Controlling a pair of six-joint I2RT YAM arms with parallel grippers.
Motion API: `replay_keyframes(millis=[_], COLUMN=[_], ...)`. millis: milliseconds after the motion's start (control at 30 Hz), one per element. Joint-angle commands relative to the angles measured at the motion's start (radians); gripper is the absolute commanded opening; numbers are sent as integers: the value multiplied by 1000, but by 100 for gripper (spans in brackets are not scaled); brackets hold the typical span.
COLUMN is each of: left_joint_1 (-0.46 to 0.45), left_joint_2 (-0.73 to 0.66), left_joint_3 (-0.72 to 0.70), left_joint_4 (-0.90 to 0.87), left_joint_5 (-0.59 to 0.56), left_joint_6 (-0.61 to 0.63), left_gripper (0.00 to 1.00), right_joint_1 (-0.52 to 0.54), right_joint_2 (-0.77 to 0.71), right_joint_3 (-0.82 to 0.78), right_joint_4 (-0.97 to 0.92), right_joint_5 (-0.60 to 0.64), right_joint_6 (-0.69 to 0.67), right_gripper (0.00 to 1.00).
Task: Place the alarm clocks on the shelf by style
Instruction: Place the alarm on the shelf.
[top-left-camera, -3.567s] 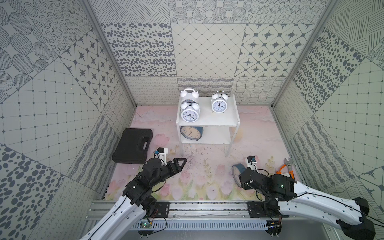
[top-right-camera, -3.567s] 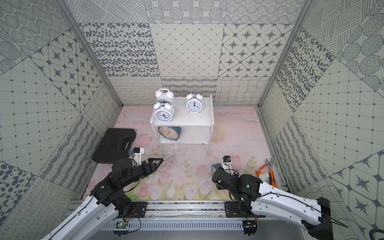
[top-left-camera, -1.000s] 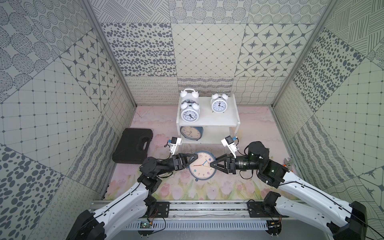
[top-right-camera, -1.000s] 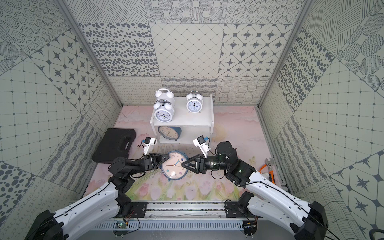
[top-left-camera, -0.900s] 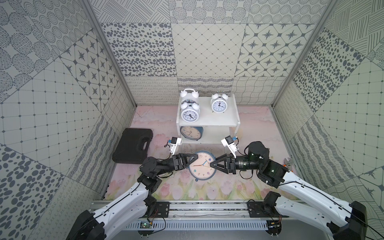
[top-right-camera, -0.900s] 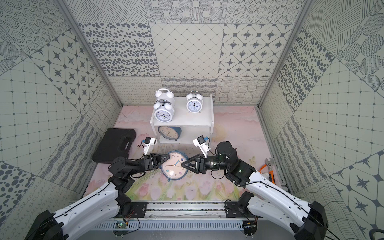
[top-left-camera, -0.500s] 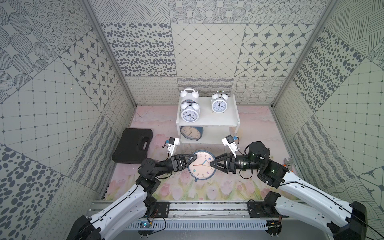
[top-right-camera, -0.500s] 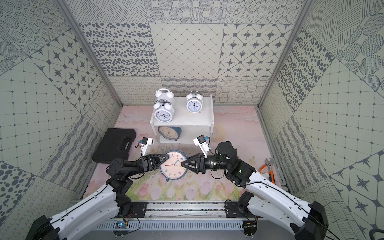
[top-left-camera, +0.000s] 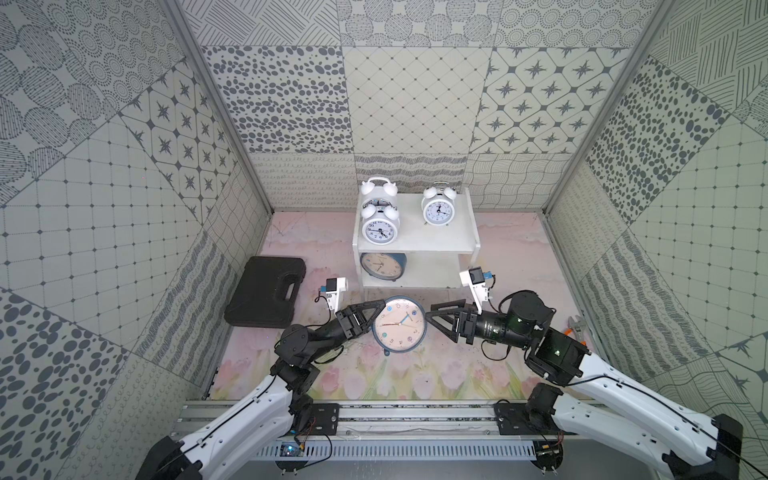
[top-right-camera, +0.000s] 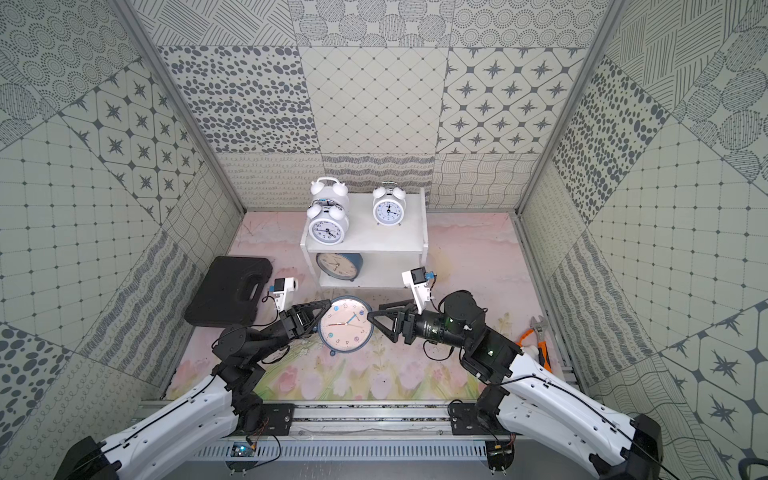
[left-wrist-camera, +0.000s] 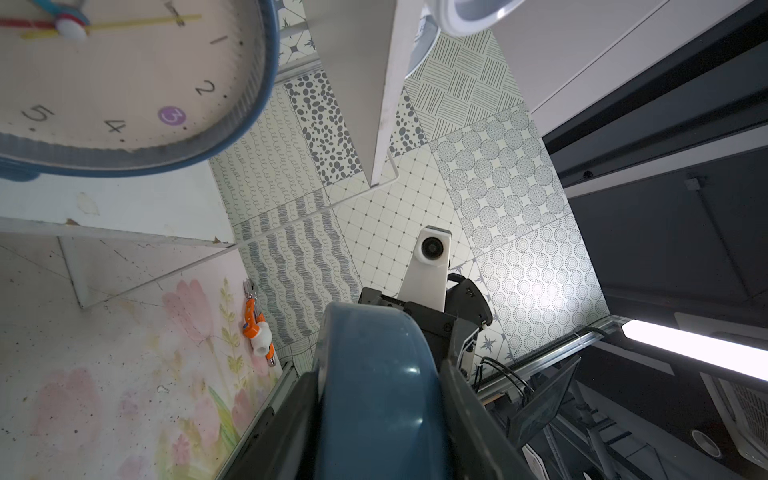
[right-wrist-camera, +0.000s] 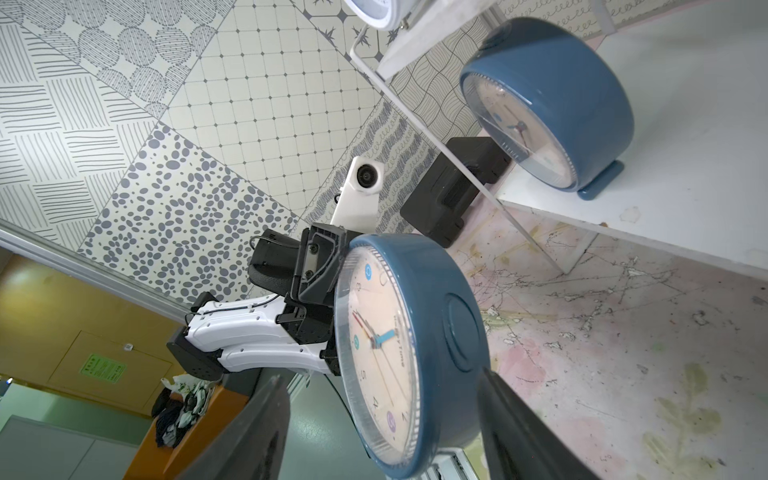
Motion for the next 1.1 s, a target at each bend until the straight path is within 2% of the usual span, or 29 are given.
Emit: replay_keyframes(millis=[0,100,200,333,667,833,1067], left_joint_1=[3,3,4,4,3,3,4], left_joint_2=[-14,-26,-33,-27,-35,-44,-48], left_joint_3=[-2,-34,-33,-33,-60,-62,-63], left_joint_4=[111,134,146,180,239,242,239], left_joint_5=[-107,-153,-177,-196,-230,-236,-233], left_joint_6=[-14,-27,-35,-61,-107,-109,-111], left_gripper=[23,22,21,21,20,19,20], right_joint_1=[26,107,197,231,232,238,248], right_joint_2=[-36,-68,-38,-1,205,290,300], right_joint_3=[-49,-131,-159,-243,-256,-248,-237], right_joint_4=[37,135,196,423,714,829,838], right_joint_5=[111,201,283,336,262,229,235], right_joint_6=[38,82,91,134,190,208,197], right_gripper=[80,86,88,91,93,81,64])
